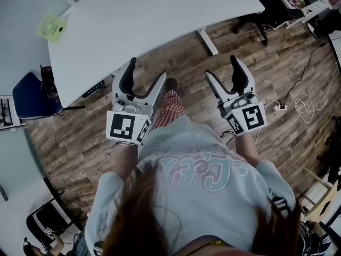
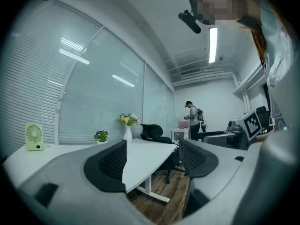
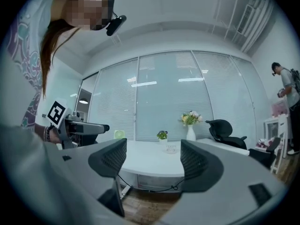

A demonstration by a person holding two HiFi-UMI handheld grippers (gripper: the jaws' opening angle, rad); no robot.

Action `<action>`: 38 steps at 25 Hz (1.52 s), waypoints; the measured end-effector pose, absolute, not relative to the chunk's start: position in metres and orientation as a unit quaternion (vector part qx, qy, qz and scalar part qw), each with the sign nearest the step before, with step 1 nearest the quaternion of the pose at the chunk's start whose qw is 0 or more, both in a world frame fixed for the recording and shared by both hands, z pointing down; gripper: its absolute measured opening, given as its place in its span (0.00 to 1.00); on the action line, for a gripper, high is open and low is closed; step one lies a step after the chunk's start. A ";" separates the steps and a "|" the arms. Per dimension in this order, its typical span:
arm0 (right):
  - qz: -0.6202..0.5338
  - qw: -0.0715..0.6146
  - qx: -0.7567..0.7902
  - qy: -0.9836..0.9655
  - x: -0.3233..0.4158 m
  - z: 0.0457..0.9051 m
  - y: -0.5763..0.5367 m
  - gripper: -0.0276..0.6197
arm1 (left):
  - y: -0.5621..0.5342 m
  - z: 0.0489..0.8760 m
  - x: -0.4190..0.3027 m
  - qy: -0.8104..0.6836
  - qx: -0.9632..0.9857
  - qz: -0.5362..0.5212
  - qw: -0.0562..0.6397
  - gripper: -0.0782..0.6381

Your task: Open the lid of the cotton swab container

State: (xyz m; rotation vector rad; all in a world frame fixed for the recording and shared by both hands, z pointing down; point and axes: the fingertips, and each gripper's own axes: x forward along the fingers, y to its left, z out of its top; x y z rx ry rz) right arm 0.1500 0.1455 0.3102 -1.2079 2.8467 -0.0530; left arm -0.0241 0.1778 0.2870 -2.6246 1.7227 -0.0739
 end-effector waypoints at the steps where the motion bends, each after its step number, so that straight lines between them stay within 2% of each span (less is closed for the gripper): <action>1: -0.012 0.020 -0.390 0.921 0.149 0.310 0.143 0.58 | 0.173 0.287 -0.023 0.545 -0.838 -0.022 0.000 0.55; 38: -0.009 0.021 -0.403 0.915 0.074 0.295 -0.122 0.58 | -0.099 0.280 -0.082 0.499 -0.866 -0.025 0.000 0.55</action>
